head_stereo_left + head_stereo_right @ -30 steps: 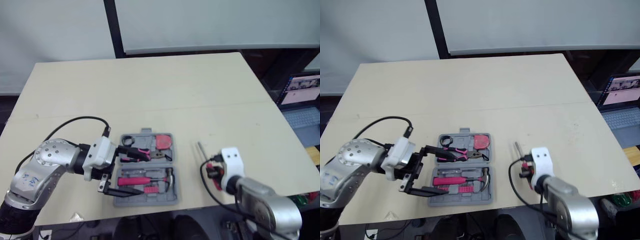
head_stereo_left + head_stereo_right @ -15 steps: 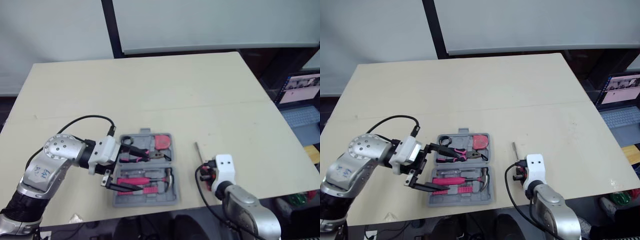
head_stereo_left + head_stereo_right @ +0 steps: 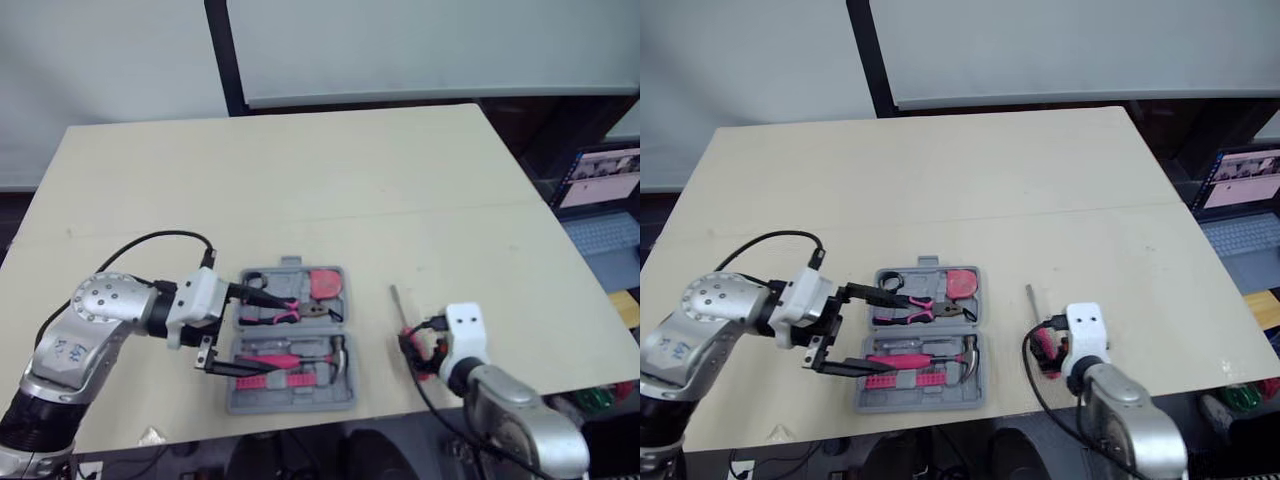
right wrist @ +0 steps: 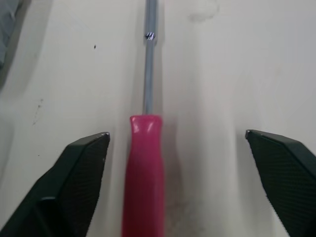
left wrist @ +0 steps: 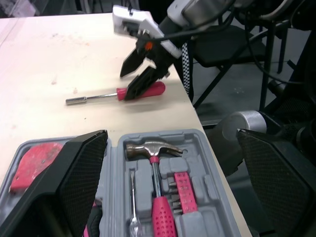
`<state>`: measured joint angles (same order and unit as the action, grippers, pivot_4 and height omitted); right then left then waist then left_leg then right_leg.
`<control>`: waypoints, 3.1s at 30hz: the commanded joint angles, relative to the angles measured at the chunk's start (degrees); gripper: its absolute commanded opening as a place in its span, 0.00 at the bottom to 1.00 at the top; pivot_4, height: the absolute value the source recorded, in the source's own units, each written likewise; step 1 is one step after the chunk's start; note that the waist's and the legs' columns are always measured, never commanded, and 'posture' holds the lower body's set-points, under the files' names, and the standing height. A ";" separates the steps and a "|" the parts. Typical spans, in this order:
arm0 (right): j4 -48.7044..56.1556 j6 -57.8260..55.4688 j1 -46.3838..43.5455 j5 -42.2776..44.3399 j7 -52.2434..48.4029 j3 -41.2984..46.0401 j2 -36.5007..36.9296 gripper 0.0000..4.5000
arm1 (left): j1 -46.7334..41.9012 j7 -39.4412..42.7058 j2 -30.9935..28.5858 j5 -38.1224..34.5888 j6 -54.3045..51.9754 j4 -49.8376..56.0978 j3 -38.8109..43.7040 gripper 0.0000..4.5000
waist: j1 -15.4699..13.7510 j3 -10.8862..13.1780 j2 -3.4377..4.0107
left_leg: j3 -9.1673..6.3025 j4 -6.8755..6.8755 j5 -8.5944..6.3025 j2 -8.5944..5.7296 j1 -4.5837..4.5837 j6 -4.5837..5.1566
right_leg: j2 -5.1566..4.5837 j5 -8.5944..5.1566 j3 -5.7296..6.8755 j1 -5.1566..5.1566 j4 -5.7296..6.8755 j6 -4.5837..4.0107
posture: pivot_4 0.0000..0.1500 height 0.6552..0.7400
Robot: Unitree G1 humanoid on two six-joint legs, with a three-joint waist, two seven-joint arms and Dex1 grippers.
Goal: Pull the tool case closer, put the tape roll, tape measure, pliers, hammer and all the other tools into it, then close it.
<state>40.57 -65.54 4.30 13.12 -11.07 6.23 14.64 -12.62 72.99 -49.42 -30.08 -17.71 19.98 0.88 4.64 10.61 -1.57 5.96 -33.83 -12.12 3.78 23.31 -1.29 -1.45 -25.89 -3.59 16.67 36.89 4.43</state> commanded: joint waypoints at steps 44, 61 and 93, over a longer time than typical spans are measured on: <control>-58.43 118.56 -51.01 -44.06 -65.28 -46.00 32.00 0.88 | 5.38 -5.46 -1.61 -0.14 0.69 5.47 5.71 1.00 | 0.07 0.73 0.34 | -0.17 -1.17 -0.37 0.08 -0.45 0.49 | -0.05 0.03 0.16 -1.06 -0.05 0.12 | 1.00 1.00; -40.65 80.76 -38.42 -35.27 -72.07 -35.94 34.12 0.12 | 3.65 -6.45 -0.30 0.98 1.40 3.97 4.57 1.00 | -0.79 0.76 0.28 | -0.21 -1.19 -0.38 0.08 -0.58 0.49 | -0.05 0.02 0.17 -1.23 -0.02 0.13 | 1.00 1.00; -37.68 -26.96 -41.00 -25.52 -39.01 -13.39 8.47 0.12 | 0.60 -5.68 3.55 3.56 6.44 -0.71 1.01 1.00 | -0.78 0.72 0.28 | -0.13 -1.14 -0.45 0.06 -0.10 0.34 | 0.02 0.02 0.13 -0.64 0.11 0.13 | 1.00 1.00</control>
<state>3.20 -92.32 -36.37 -13.40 -52.70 -8.88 23.46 -11.76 67.15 -45.75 -25.99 -11.82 19.01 1.03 3.86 11.33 -1.30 5.82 -34.97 -12.57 3.84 23.21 -0.95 -1.43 -25.86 -3.46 16.03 37.01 4.56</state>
